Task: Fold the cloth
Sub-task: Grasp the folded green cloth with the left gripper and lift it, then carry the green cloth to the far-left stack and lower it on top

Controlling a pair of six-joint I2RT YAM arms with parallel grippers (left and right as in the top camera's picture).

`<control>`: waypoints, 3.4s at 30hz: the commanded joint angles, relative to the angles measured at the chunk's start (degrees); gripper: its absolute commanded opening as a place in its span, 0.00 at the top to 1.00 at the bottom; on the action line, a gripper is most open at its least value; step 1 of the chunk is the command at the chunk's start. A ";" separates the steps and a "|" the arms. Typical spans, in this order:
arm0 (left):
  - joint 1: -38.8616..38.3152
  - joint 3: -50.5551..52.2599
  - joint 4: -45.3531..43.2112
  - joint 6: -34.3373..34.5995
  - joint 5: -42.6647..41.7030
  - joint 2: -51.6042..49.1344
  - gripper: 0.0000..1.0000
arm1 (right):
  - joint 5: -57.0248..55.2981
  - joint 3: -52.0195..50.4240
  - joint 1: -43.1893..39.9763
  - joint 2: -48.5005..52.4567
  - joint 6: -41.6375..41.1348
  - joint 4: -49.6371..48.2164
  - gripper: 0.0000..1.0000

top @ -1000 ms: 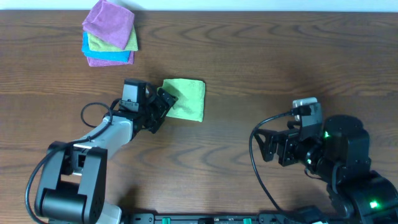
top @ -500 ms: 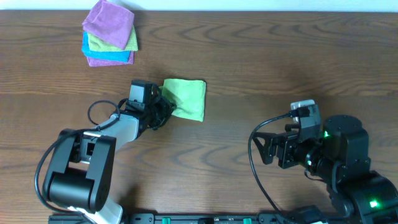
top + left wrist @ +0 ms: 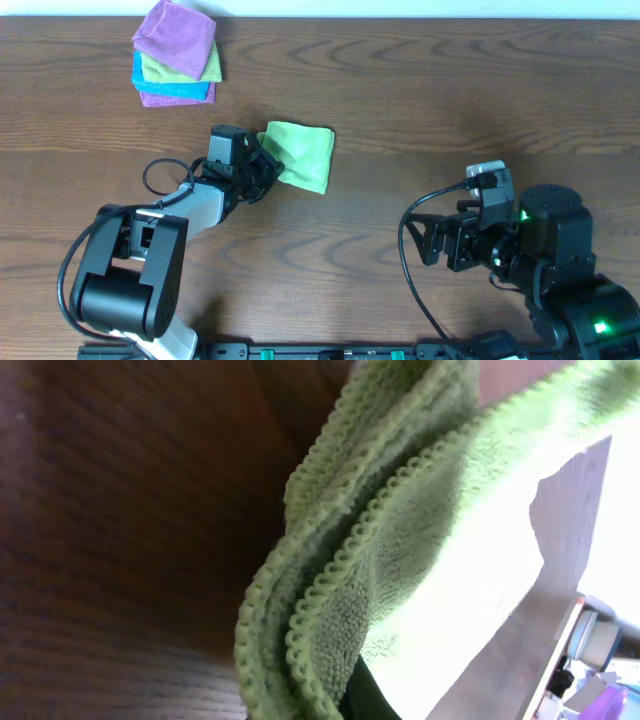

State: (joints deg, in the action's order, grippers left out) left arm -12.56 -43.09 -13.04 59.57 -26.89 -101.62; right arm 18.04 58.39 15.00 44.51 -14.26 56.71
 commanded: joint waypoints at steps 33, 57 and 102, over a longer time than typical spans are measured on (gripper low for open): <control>9.51 -45.75 6.86 -8.94 6.34 -6.01 0.94 | 0.39 -0.31 -0.50 -0.26 -0.46 0.09 0.01; 15.58 -55.32 8.66 -18.99 7.72 -14.34 0.94 | 0.39 -0.31 -0.52 -0.26 -0.46 0.09 0.01; 23.12 -55.32 17.57 -25.40 12.11 -23.65 0.94 | 0.39 -0.31 -0.50 -0.26 -0.46 0.09 0.01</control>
State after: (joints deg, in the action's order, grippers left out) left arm 10.09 -97.12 3.81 35.92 -17.39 -124.42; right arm 18.09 58.37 15.00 44.51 -14.26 56.77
